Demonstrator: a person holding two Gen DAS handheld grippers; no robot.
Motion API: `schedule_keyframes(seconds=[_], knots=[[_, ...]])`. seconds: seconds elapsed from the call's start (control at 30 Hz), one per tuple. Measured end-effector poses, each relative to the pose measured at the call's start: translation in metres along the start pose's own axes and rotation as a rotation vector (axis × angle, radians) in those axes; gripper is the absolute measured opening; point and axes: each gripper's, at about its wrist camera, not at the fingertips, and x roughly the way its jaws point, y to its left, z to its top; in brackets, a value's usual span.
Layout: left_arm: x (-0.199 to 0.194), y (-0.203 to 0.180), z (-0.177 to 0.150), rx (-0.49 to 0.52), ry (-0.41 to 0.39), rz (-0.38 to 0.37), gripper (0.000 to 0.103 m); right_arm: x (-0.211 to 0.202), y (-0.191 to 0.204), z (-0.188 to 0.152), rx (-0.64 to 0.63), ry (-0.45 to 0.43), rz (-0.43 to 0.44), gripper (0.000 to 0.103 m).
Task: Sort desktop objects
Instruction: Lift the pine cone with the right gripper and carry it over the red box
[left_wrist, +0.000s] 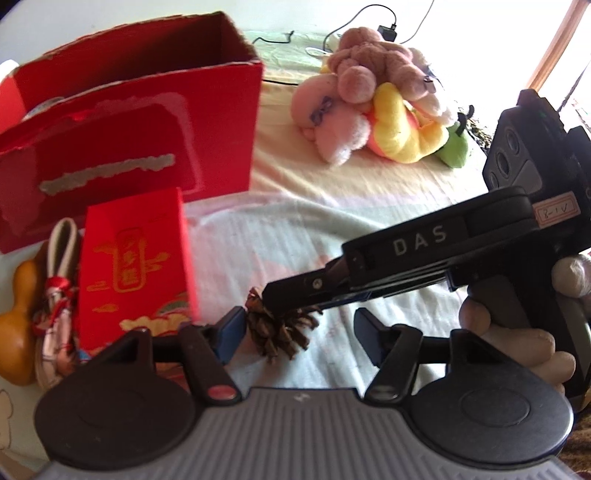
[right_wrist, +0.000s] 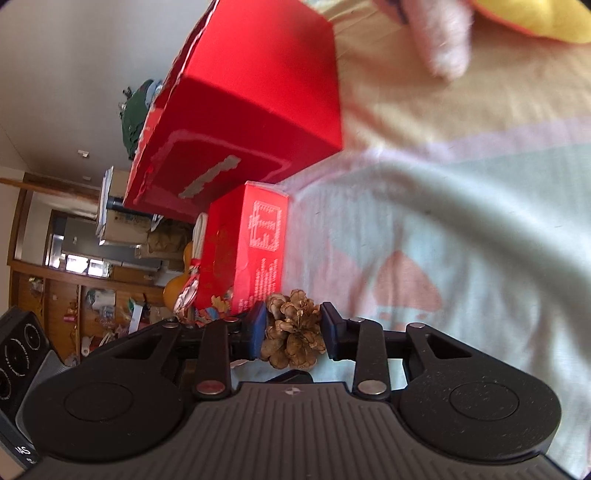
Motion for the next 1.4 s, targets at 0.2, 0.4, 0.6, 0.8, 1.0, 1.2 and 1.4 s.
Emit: schedule_keyframes(seconds=[0.2,0.4,0.6,0.8,1.0,1.2,1.4], knots=[[0.015,-0.001,0.001,-0.02,0.023,0.01,0.063,-0.015,-0.017,0.002,0.047,-0.04,-0.007,0.034],[0.03,-0.014,0.006,0.022,0.041,0.01,0.045,-0.013,-0.019,0.004,0.077,-0.049,-0.013,0.044],[0.033,-0.016,0.007,0.029,0.045,0.004,0.043,-0.014,-0.023,0.004,0.083,-0.021,-0.006,0.046],[0.025,-0.026,0.019,0.072,0.019,0.003,0.042,-0.028,-0.016,0.008,0.061,-0.065,0.002,0.045],[0.006,-0.038,0.045,0.148,-0.059,-0.003,0.042,-0.052,0.009,0.019,-0.006,-0.159,-0.008,0.045],[-0.031,-0.034,0.079,0.211,-0.195,-0.008,0.042,-0.069,0.059,0.039,-0.149,-0.279,-0.021,0.045],[-0.071,0.001,0.111,0.242,-0.306,0.009,0.042,-0.057,0.122,0.067,-0.3,-0.35,-0.034,0.045]])
